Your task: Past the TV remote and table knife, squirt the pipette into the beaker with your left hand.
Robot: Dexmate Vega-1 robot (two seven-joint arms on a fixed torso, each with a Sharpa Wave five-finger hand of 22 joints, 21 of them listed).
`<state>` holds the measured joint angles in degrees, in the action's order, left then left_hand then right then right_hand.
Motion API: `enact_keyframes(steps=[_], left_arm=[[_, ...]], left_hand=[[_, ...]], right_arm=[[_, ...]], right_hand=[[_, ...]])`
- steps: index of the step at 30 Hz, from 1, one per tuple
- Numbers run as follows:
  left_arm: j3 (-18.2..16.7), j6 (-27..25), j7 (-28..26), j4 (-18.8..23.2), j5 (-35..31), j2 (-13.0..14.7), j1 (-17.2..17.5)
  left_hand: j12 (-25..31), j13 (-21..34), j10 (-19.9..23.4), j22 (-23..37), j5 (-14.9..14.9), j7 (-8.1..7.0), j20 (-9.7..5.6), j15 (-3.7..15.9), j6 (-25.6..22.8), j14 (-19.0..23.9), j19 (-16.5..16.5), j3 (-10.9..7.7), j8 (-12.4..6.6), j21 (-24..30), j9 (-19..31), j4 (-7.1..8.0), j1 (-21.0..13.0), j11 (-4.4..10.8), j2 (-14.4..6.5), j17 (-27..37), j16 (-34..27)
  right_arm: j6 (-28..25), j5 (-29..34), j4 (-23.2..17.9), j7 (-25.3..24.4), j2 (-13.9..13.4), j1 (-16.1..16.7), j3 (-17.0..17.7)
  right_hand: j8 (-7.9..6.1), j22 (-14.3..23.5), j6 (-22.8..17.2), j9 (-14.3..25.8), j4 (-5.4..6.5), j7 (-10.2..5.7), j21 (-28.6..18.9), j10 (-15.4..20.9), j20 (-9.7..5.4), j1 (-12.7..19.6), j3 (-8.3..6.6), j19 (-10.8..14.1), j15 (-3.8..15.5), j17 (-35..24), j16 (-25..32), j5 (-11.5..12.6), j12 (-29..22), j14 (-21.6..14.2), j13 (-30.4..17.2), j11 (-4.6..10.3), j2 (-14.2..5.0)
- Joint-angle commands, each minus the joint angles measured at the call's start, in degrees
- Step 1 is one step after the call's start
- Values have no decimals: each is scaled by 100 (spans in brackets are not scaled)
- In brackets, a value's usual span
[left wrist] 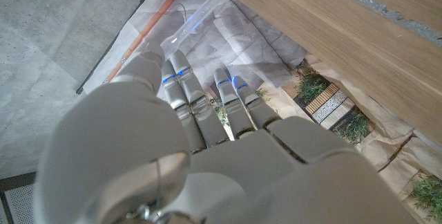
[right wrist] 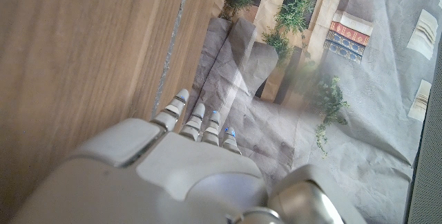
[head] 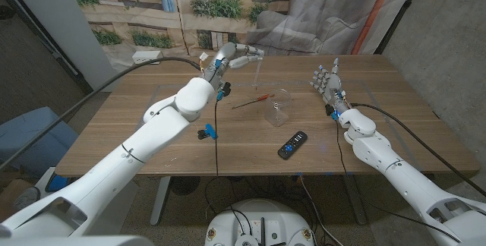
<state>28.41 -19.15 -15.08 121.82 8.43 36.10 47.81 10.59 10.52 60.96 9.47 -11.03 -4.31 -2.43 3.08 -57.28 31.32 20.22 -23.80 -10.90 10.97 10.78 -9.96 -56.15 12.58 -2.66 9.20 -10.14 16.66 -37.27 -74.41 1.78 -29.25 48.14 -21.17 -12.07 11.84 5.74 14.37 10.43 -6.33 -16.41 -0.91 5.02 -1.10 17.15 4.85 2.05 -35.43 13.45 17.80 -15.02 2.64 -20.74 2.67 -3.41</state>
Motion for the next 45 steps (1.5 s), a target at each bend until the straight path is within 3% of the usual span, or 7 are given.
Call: enact_keyframes(steps=[1,6,12,29,45], left_arm=[[173,120,-63,-75,216,-173,-69],[256,138,-106,-129,239,-223,-51],[425,76,-151,-116,66,-214,-106],[789,57,-324,-159,-474,-476,-281],[1040,207,-303,-550,-790,-740,-436]], left_hand=[[37,13,76,18,17,35,-138,569,-49,14,141,39,-38,56,27,7,-5,4,25,9,6],[33,12,73,19,18,31,-128,567,-53,10,145,44,-39,51,26,5,-8,2,29,8,7],[7,10,14,38,21,44,-233,527,-11,-33,481,76,-22,151,28,14,-1,1,33,2,16],[13,10,16,48,20,45,-229,536,-19,-64,486,92,-27,131,27,17,-2,-2,31,1,19],[23,12,37,51,17,26,-188,507,-21,-71,475,97,-28,113,27,17,-12,2,13,2,15]], right_arm=[[-1,0,-3,0,-1,0,0],[-2,-1,-3,0,-2,0,1],[-2,-1,-4,1,-3,0,2],[-1,1,-4,-1,-1,1,0],[-1,1,-3,-1,0,0,0]], right_hand=[[-39,31,-16,20,3,-51,-22,-2,1,1,37,17,448,-27,14,32,-28,62,-16,41,-332],[-38,31,-16,20,3,-51,-24,-14,1,1,37,21,445,-27,16,32,-23,57,-16,5,-333],[-39,31,-16,20,2,-57,-22,-28,-1,1,37,17,446,-27,16,32,-18,59,-17,4,-332],[-37,31,-11,19,3,-52,-22,-7,1,1,37,17,451,-27,15,33,-27,60,-17,20,-332],[-38,31,-15,19,3,-51,-22,-18,0,0,37,16,454,-27,14,33,-23,61,-17,19,-333]])
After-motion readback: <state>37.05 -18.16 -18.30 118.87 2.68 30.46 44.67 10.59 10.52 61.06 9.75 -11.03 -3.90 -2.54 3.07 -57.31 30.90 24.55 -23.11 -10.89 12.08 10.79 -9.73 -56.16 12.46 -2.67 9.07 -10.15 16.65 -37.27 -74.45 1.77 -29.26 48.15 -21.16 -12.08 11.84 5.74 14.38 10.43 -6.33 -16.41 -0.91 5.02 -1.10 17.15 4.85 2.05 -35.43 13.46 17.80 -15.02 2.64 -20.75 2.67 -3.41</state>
